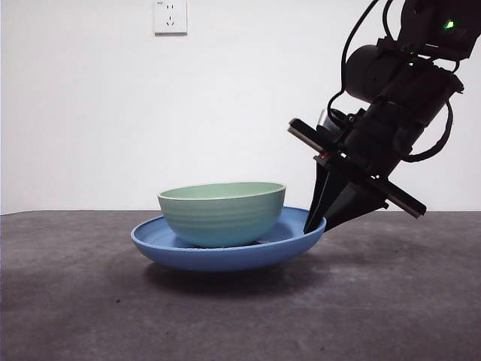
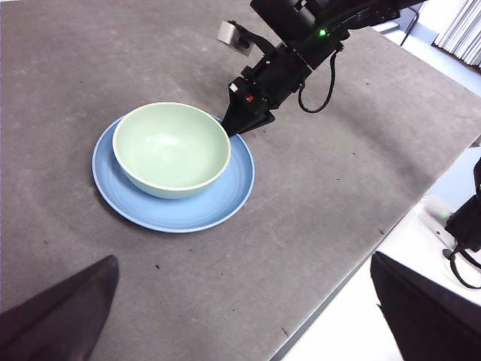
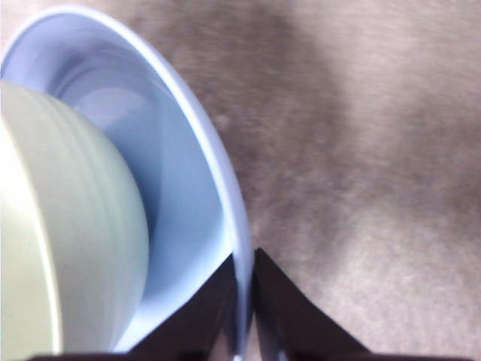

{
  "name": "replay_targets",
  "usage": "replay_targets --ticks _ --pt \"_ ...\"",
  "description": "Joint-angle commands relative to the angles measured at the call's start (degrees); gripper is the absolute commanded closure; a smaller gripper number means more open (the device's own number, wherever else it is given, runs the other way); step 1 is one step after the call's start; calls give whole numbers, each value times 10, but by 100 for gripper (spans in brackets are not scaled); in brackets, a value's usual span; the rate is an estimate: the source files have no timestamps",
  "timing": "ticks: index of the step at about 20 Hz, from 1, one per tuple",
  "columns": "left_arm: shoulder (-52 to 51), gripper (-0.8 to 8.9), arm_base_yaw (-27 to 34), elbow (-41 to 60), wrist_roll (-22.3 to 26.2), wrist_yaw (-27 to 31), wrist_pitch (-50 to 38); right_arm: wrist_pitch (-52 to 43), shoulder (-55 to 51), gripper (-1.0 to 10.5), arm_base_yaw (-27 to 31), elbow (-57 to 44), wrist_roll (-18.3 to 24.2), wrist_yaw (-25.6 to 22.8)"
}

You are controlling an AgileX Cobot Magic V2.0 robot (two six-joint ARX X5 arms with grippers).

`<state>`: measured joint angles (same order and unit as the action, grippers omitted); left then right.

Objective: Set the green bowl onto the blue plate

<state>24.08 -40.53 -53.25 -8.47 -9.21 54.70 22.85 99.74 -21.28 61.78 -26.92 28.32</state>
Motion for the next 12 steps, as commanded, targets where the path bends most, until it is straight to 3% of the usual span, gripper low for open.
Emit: replay_targets --ticks 1,10,12 --pt "2 251 -3 -7 -1 -3 -3 -10 19 936 -3 12 -8 5" --pt "2 251 -3 -7 -1 -3 -3 -4 41 926 -3 12 -10 8" --pt "2 251 -3 -7 -2 -3 -3 -5 41 826 -4 12 -9 7"
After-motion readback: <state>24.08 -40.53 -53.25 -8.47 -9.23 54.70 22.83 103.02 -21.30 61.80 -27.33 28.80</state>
